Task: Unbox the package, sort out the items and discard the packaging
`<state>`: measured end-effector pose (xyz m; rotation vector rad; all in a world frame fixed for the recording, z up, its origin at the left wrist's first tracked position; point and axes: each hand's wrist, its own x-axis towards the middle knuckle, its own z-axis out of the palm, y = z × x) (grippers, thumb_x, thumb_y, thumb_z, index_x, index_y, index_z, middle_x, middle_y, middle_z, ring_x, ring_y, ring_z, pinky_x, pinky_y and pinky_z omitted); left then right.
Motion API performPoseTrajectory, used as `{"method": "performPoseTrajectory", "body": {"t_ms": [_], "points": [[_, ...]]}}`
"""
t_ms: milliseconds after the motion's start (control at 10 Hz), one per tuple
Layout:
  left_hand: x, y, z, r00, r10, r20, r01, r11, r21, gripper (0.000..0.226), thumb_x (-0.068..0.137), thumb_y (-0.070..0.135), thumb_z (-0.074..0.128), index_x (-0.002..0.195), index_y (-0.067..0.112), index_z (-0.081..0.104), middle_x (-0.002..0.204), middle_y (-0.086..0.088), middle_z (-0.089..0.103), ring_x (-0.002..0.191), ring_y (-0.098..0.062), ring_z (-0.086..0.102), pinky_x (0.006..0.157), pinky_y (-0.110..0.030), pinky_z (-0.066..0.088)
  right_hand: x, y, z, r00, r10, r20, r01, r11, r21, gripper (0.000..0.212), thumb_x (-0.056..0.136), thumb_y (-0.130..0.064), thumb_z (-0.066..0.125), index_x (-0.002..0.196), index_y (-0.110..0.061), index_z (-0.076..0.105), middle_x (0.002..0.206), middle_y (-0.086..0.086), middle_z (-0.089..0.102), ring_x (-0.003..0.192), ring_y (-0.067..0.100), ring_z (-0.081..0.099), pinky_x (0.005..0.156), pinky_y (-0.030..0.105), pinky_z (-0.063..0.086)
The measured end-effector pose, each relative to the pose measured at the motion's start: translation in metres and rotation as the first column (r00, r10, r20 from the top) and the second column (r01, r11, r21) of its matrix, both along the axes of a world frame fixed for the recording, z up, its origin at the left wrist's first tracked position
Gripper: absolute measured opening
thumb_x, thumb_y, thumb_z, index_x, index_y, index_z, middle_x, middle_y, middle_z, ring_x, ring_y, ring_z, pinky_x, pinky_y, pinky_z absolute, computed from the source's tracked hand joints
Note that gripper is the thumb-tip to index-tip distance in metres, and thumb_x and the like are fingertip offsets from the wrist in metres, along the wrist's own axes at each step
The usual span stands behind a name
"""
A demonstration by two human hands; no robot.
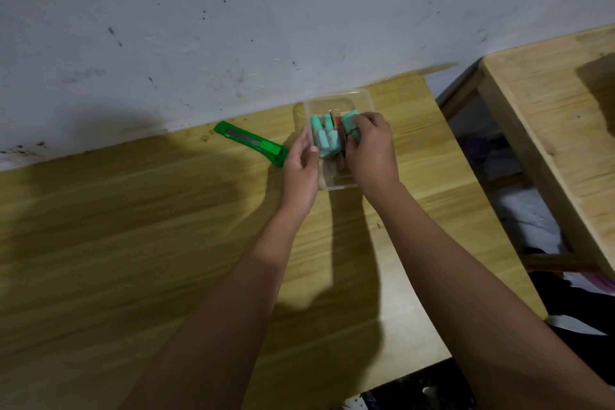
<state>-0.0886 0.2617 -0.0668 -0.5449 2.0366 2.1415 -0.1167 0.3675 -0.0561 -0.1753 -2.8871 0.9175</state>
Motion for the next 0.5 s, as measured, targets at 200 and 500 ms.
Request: {"method": "performPoseTrajectory", "body": {"t_ms": [200, 500], "points": [[-0.003, 0.000, 0.020, 0.997, -0.054, 0.058, 0.066, 0.974, -0.216, 0.046, 0.095, 0.006, 0.043, 0.140, 0.011, 0.037, 0.141, -0.009, 0.047, 0.128, -0.020, 0.046, 0.107, -0.034, 0.039, 0.009, 0.007, 0.017, 1.000, -0.025, -0.002, 0.025, 0.997, -0.071, 0.034, 0.088, -0.002, 0.048, 0.121, 0.002, 0.055, 0.126, 0.018, 0.054, 0.114, 0.029, 0.052, 0.092, 0.027, 0.042], [0.099, -0.022, 0.089, 0.904, -0.380, 0.194, 0.399, 0.590, -0.702, 0.041, 0.097, 0.018, 0.042, 0.138, 0.012, 0.041, 0.147, -0.006, 0.039, 0.133, -0.020, 0.039, 0.108, -0.025, 0.026, 0.154, 0.047, 0.047, 0.941, 0.067, 0.331, -0.060, 0.998, -0.032, 0.042, 0.091, -0.013, 0.050, 0.132, -0.009, 0.045, 0.138, 0.008, 0.044, 0.125, 0.023, 0.044, 0.099, 0.030, 0.041]]}}
